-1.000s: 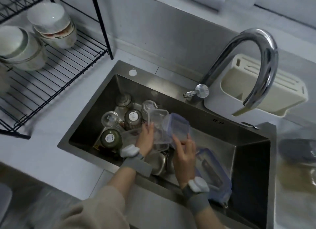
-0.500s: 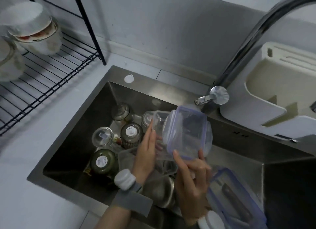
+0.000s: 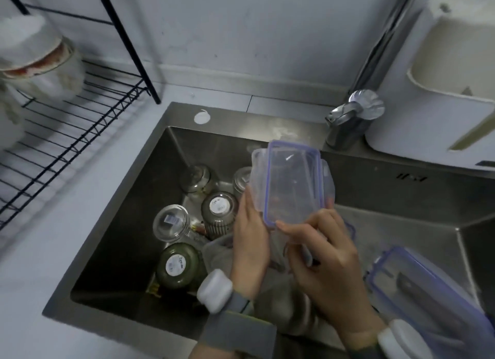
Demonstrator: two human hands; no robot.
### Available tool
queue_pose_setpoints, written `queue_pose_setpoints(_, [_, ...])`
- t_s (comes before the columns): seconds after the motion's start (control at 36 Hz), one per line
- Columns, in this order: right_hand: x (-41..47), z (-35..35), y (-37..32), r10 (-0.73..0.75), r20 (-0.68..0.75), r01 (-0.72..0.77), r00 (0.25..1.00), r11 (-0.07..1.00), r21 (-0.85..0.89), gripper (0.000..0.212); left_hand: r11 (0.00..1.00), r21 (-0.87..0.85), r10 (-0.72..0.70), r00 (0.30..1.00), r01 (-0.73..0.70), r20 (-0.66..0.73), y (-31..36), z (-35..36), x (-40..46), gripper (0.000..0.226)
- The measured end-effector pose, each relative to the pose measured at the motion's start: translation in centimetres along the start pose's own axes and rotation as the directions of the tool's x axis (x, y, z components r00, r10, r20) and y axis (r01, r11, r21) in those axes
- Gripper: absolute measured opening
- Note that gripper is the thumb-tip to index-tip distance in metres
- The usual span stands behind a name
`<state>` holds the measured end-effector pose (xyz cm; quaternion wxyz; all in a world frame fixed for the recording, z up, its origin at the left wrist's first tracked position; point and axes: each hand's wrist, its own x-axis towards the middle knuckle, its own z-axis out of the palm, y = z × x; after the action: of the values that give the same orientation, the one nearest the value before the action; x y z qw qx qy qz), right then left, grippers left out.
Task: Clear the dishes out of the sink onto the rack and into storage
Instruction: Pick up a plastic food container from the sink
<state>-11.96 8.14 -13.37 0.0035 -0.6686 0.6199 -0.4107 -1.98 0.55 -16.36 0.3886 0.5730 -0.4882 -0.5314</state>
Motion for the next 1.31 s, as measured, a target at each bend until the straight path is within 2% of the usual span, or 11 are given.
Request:
queue_pose_setpoints(0.11, [0.2,-0.2,-0.2,0.013,-0.003,-0.013,1.0,1.0,-0.008,0.023,0.996,-0.086,0.002,1.0,0.0,0.015,1.0,-0.1,0.0,0.102])
queue_pose_setpoints(0.17, [0.2,-0.1,-0.4,0.01,-0.018,-0.01,1.0,1.0,-0.01,0.023,0.983,-0.182,-0.014,0.996,0.03,0.088,2.0,-0.1,-0.6,0.116])
queue_pose_setpoints(0.31, [0.0,-0.3,-0.2,-0.028,-0.01,0.028,1.0,0.999,-0.023,0.021,0.903,-0.413,-0.033,0.978,0.118,0.206,2.7,-0.2,-1.6,0.11])
queue_pose_setpoints(0.47, [-0.1,-0.3,-0.1,-0.013,0.023,0.013,1.0,1.0,0.011,0.024,0.966,-0.247,0.107,0.987,-0.075,0.119,2.6,-0.1,-1.7,0.049])
queue_pose_setpoints(0.64, [0.2,-1.6,-0.3,0.074,0.13,-0.104,0.989,0.963,0.248,0.028,0.966,-0.255,0.051,0.997,-0.032,0.065,2.6,-0.5,-1.7,0.035])
queue_pose_setpoints(0.72, [0.4,-2.2,-0.1,0.32,0.027,-0.287,0.947,0.808,0.514,0.037,0.959,-0.282,0.038,0.993,-0.004,0.116,2.5,-0.5,-1.6,0.041])
queue_pose_setpoints(0.78, [0.5,-2.2,0.3,0.528,-0.065,-0.393,0.847,0.704,0.592,0.031,0.967,-0.252,0.077,0.983,-0.034,0.164,2.5,-0.5,-1.6,0.044])
queue_pose_setpoints(0.86, [0.6,-1.9,1.1,0.74,0.067,-0.567,0.67,0.451,0.689,0.032,0.98,-0.179,0.137,0.952,-0.09,0.273,2.5,-0.1,-2.0,0.043])
queue_pose_setpoints(0.92, [0.6,-1.7,1.4,0.768,0.173,-0.578,0.616,0.293,0.762,0.029,0.986,-0.139,0.137,0.936,-0.096,0.325,2.3,0.1,-2.1,0.054])
queue_pose_setpoints(1.03, [0.7,-2.0,1.7,0.771,0.159,-0.573,0.616,0.3,0.763,0.026,0.994,-0.092,0.087,0.917,-0.055,0.388,2.2,0.3,-1.9,0.082])
queue_pose_setpoints(1.31, [0.4,-2.4,2.4,0.754,0.176,-0.576,0.632,0.306,0.758,0.03,0.994,-0.072,0.104,0.916,-0.083,0.388,2.2,0.2,-2.3,0.075])
